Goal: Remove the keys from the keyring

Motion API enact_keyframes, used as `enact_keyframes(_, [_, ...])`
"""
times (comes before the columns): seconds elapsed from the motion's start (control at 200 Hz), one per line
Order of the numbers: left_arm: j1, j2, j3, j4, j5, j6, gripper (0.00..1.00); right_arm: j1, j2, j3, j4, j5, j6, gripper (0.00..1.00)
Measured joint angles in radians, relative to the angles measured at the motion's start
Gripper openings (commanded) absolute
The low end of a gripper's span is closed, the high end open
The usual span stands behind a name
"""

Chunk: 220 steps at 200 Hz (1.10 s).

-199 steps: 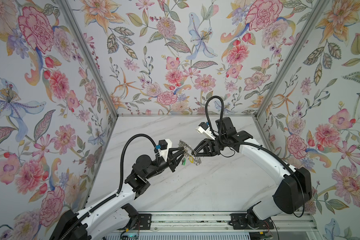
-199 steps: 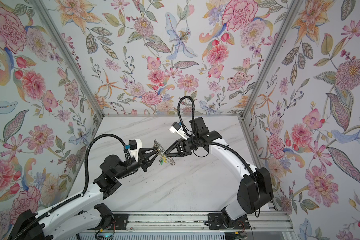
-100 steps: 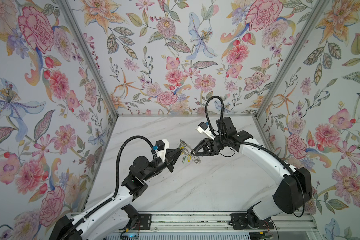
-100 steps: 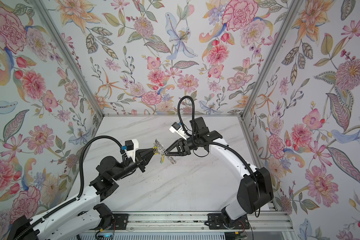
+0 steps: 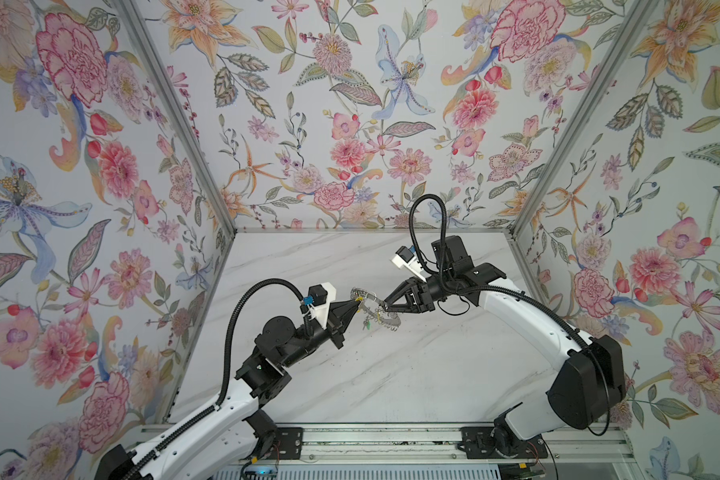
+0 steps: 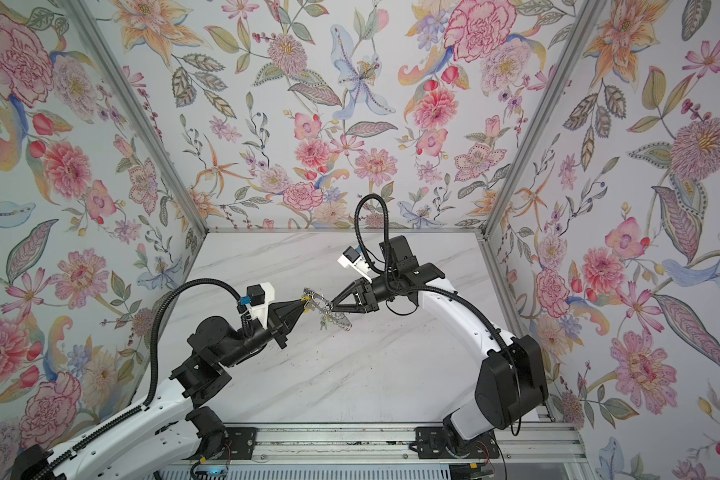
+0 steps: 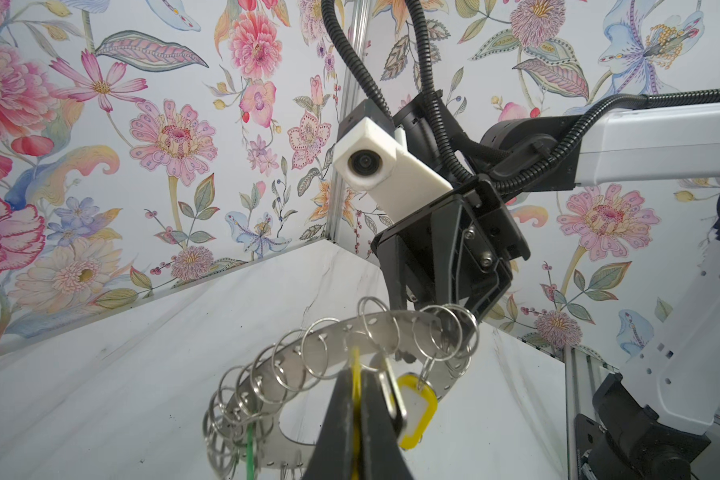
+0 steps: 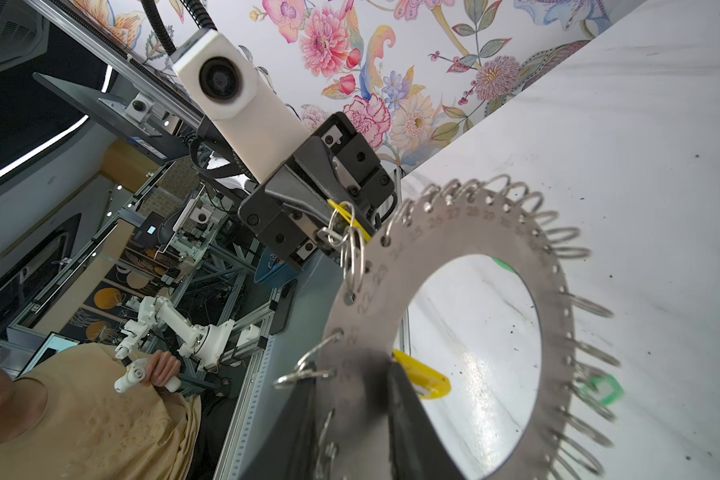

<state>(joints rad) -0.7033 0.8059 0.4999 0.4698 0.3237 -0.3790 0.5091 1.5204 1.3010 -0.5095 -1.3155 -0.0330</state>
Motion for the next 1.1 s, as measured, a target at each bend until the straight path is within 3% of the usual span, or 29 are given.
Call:
enact_keyframes(0.11, [0.000, -0.005, 0.000, 0.000, -0.011, 0.002, 0.00, 0.002, -0.020, -0.002, 0.001, 0.035, 0.003, 0.04])
enact_keyframes(0.25, [0.000, 0.005, -0.004, -0.006, -0.013, 0.002, 0.00, 0.028, -0.040, 0.000, 0.006, 0.095, 0.015, 0.14])
enact_keyframes(0.39, [0.000, 0.019, -0.004, -0.006, -0.010, 0.002, 0.00, 0.061, -0.039, 0.000, 0.005, 0.129, 0.014, 0.32])
enact_keyframes(0.495, [0.000, 0.020, -0.002, -0.015, 0.006, 0.014, 0.00, 0.056, -0.039, 0.000, 0.005, 0.152, 0.012, 0.35])
enact_keyframes(0.931, [0.056, 0.113, 0.124, -0.174, 0.216, 0.111, 0.00, 0.004, -0.016, 0.002, 0.024, 0.337, 0.003, 0.35])
enact_keyframes(1.101, [0.075, 0.124, 0.142, -0.207, 0.258, 0.129, 0.00, -0.066, -0.017, -0.006, 0.132, 0.367, 0.076, 0.40])
